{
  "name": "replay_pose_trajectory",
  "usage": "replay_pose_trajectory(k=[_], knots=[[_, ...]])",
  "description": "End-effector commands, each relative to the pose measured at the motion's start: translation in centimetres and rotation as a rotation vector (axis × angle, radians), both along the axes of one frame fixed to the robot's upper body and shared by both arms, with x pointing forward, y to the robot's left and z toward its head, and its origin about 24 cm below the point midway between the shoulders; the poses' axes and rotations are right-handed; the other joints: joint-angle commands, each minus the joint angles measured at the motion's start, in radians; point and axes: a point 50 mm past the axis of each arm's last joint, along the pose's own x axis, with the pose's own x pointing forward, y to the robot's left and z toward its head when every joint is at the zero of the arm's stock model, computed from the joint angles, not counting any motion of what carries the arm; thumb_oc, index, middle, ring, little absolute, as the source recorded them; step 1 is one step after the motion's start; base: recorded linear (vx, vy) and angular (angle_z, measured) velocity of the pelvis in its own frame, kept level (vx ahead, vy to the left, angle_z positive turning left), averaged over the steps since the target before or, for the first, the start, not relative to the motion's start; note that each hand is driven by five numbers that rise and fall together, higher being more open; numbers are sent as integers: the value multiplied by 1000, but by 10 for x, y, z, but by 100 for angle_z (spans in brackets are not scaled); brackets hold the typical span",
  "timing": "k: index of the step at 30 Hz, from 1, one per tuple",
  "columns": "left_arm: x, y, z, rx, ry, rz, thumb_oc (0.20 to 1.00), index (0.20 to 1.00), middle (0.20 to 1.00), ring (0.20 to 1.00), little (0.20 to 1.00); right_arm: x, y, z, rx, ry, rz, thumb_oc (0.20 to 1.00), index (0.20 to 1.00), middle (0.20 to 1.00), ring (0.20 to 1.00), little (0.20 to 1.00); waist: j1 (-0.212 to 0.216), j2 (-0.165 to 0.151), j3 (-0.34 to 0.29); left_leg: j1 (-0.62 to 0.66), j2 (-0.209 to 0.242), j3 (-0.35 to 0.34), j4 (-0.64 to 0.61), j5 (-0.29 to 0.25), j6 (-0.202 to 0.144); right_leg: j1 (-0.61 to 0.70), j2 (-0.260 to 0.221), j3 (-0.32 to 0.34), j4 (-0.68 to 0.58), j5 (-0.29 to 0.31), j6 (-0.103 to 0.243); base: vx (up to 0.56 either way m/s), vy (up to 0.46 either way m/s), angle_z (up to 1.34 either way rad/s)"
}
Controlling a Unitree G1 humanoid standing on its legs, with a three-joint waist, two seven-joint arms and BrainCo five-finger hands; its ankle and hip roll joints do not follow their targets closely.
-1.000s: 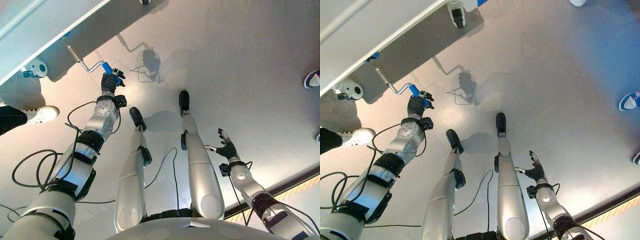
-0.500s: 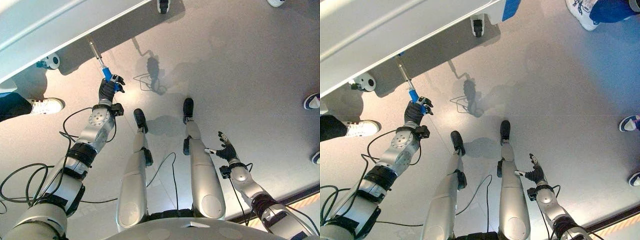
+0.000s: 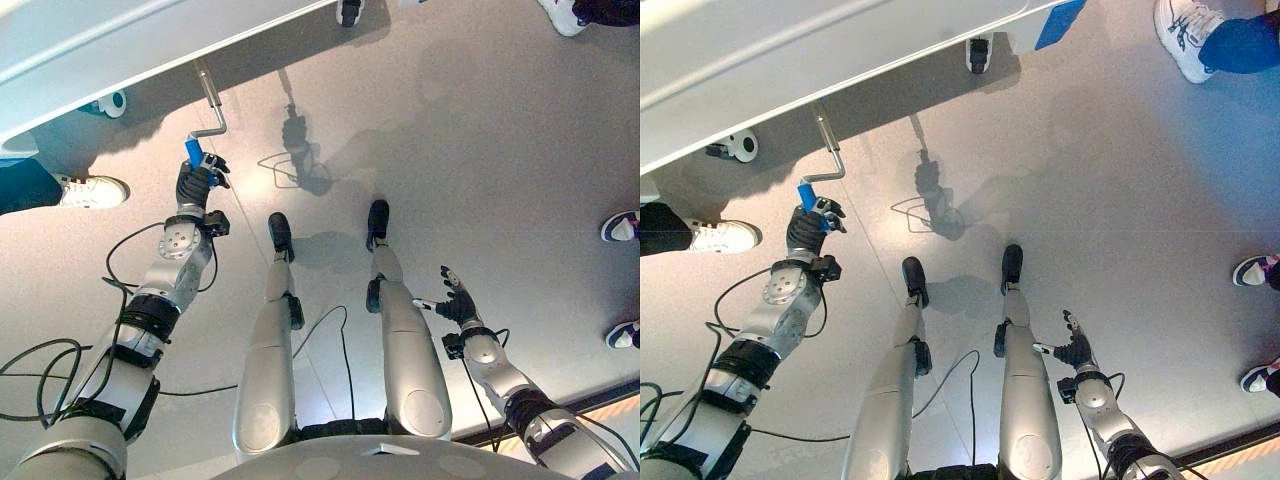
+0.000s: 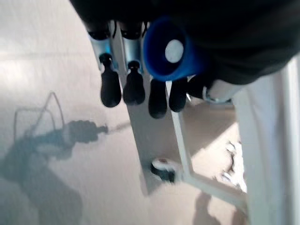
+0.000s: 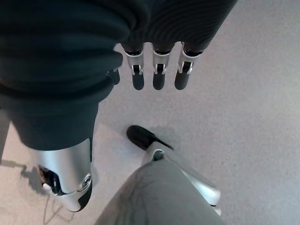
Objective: Raise the hospital bed
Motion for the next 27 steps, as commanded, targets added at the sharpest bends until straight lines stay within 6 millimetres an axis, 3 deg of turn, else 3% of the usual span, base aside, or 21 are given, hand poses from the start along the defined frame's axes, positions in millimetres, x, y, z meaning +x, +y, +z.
replay_pose_trajectory(k=[1,17,27], knots=[[1,46,57,72,-197,143,200,200,200,200,200,-19,-18,-7,-43,45,-23,1000,1000,1000,1000,1000,11,-12,0,-12,-19,19,87,-44,-12,-7,-53,18,100,-35,80,23,21,8],[23,61,46,168,20,271,200,200,200,200,200,-6,6,3,3,-33,66,1000,1000,1000,1000,1000,-20,-72,0,-116,-13,30,86,-42,-15,-100,-51,28,77,-19,85,7,7,3],[35,53,55,253,62,284,200,200,200,200,200,0,19,10,23,-75,124,1000,1000,1000,1000,1000,-52,-83,0,-174,-5,48,87,-37,-19,-177,-42,53,79,-10,85,-3,-2,-2]])
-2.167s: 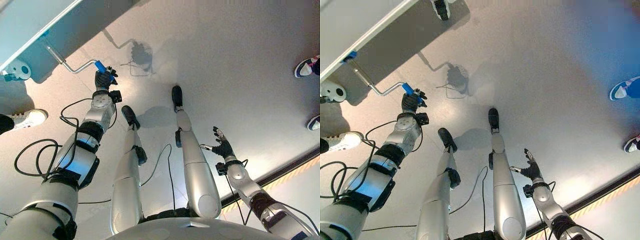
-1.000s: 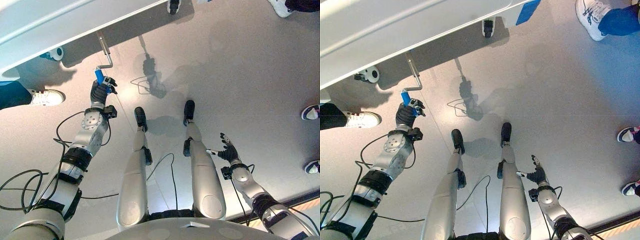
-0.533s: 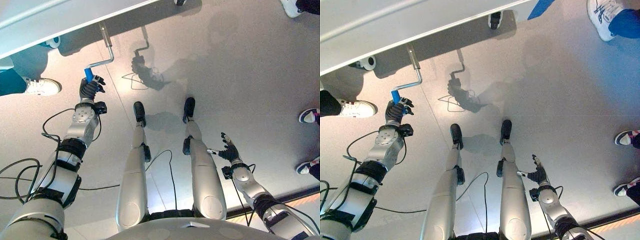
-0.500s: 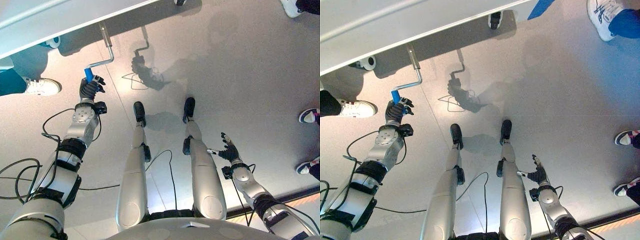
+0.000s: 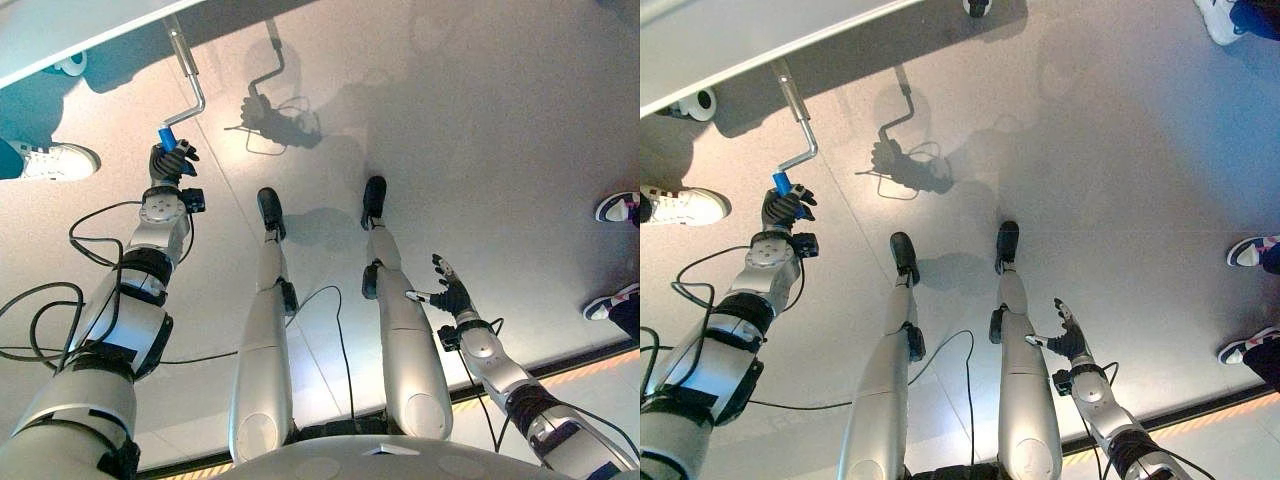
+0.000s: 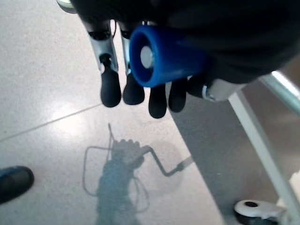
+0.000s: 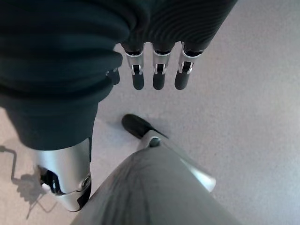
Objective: Raise the hospital bed
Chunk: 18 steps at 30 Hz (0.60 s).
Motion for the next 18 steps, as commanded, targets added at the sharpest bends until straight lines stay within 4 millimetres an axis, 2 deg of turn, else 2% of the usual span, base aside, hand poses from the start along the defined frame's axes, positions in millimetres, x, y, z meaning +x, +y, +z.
replay_pose_trajectory(k=[1,10,18], knots=[[0,23,26,78,-39,83,200,200,200,200,200,-11,5,-6,10,17,28,1000,1000,1000,1000,1000,-6,-68,2,-2,-5,58,81,-42,-18,-19,-44,65,76,-4,87,-4,-2,-5],[10,8,37,124,-46,76,200,200,200,200,200,-8,11,4,8,-41,73,1000,1000,1000,1000,1000,-39,-65,2,-25,7,94,74,-40,-20,-86,-24,106,80,8,85,-16,-12,-10],[21,-16,55,150,-96,25,200,200,200,200,200,-9,13,8,12,-62,92,1000,1000,1000,1000,1000,-71,-54,2,-24,21,129,63,-35,-27,-125,-1,140,88,12,82,-9,-28,-11]])
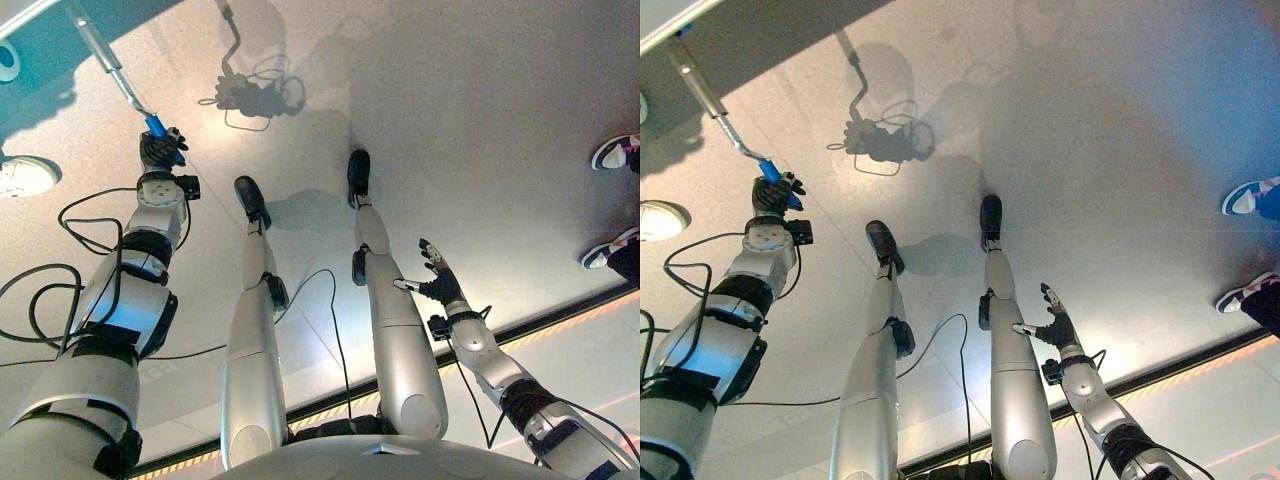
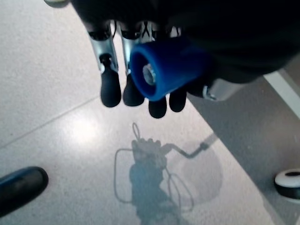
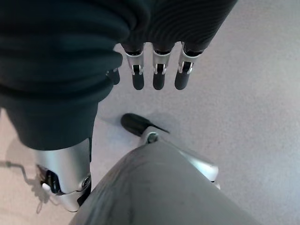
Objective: Raise the hospital bed
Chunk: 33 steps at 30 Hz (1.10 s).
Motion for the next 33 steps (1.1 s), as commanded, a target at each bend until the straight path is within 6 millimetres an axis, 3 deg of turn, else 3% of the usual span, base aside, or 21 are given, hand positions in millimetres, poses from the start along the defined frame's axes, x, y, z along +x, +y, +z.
replay_pose_trajectory(k=[1,10,11,17,26,29,30,31,33], knots=[[16,-22,45,108,-124,-72,200,200,200,200,200,-17,-5,-9,-41,36,32,1000,1000,1000,1000,1000,-4,-26,4,40,23,38,64,-32,-29,-4,-7,47,74,-8,82,-12,-24,-15],[22,-41,58,106,-172,-124,200,200,200,200,200,-18,-4,-7,-37,25,44,1000,1000,1000,1000,1000,-40,-32,4,77,50,93,53,-31,-42,-29,40,93,89,-6,81,4,-17,-18],[23,-49,57,100,-179,-149,200,200,200,200,200,-20,-3,-9,-37,34,47,1000,1000,1000,1000,1000,-46,-30,4,112,56,93,46,-59,-52,-8,53,102,94,-36,89,78,9,-18],[26,-73,59,58,-219,-229,200,200,200,200,200,-22,-5,-12,-42,52,43,1000,1000,1000,1000,1000,-62,-23,4,148,67,114,48,-63,-61,6,73,116,100,-42,87,18,-37,-14],[25,-141,66,-57,-334,-454,200,200,200,200,200,-26,-16,-18,-69,92,20,1000,1000,1000,1000,1000,-71,34,4,230,58,117,44,-67,-62,79,77,126,102,-51,78,1,-8,-1],[22,-151,68,-85,-360,-493,200,200,200,200,200,-29,-18,-21,-73,105,7,1000,1000,1000,1000,1000,-66,49,4,249,55,113,40,-67,-61,96,74,123,101,-53,76,-28,-14,0],[21,-155,71,-103,-380,-507,200,200,200,200,200,-28,-20,-21,-76,109,-3,1000,1000,1000,1000,1000,-67,52,4,231,53,124,47,-40,-54,80,71,120,98,-19,67,0,0,0],[20,-157,70,-103,-382,-521,200,200,200,200,200,-30,-21,-23,-77,117,-6,1000,1000,1000,1000,1000,-61,61,4,259,51,108,40,-67,-60,106,70,119,101,-53,75,-91,-58,3],[15,-162,74,-137,-426,-554,200,200,200,200,200,-30,-23,-23,-79,118,-23,1000,1000,1000,1000,1000,-58,65,4,245,46,113,45,-38,-53,105,66,113,96,-20,65,-43,-35,2]])
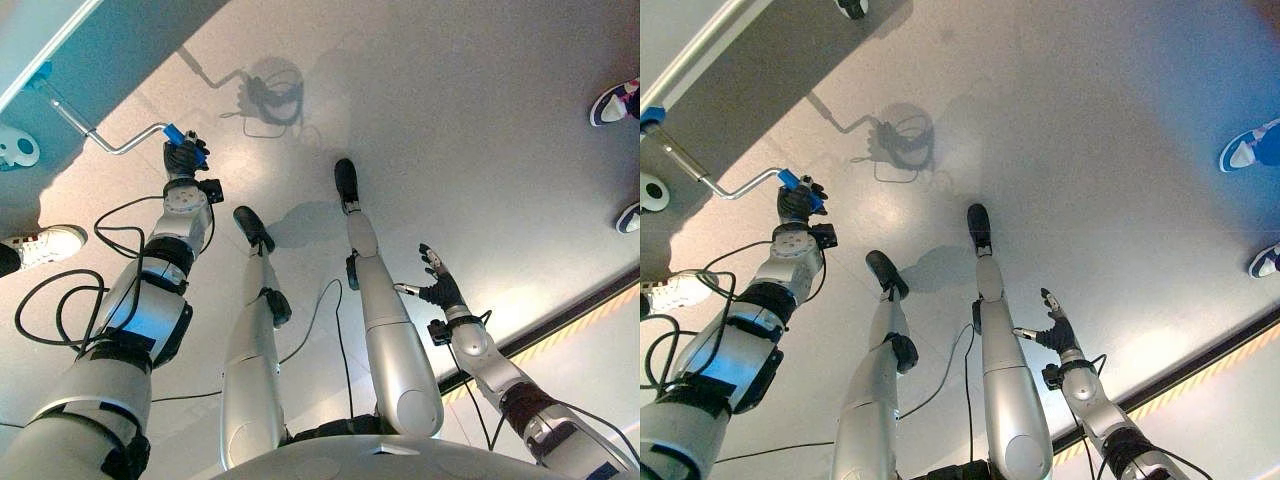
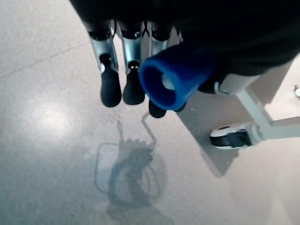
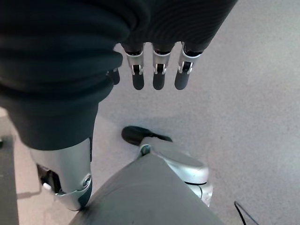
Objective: Raise the hospital bed
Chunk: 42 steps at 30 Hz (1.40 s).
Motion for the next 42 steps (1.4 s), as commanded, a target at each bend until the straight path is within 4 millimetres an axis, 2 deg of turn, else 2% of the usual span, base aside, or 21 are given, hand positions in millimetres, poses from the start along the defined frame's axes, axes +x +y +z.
replay_pose_trajectory(k=[1,7,17,24,35,42], knots=[[13,-119,96,45,-424,-441,200,200,200,200,200,-24,-21,-13,-66,78,-19,1000,1000,1000,1000,1000,-39,79,11,66,43,-35,47,-13,-37,30,26,-31,77,-44,68,6,-18,6],[2,-119,92,-17,-471,-478,200,200,200,200,200,-25,-25,-16,-75,95,-49,1000,1000,1000,1000,1000,-19,95,11,87,30,-54,48,-15,-31,68,11,-48,70,-44,69,1,-6,7],[-24,-85,83,-75,-542,-464,200,200,200,200,200,-27,-36,-21,-90,126,-129,1000,1000,1000,1000,1000,41,112,11,136,7,-106,46,-17,-21,158,-30,-96,63,-50,71,-10,27,15],[-35,-56,83,-78,-575,-410,200,200,200,200,200,-27,-41,-22,-95,140,-150,1000,1000,1000,1000,1000,74,102,11,145,-2,-134,45,-18,-14,197,-52,-123,57,-59,74,3,37,14],[-52,-18,69,-77,-556,-316,200,200,200,200,200,-33,-47,-24,-102,154,-180,1000,1000,1000,1000,1000,123,86,11,127,-18,-182,48,-17,-10,226,-88,-177,55,-70,82,7,24,13],[-57,15,57,-45,-497,-199,200,200,200,200,200,-37,-50,-26,-108,167,-188,1000,1000,1000,1000,1000,145,71,11,104,-26,-200,61,-22,-6,238,-106,-202,53,-77,87,16,29,10]])
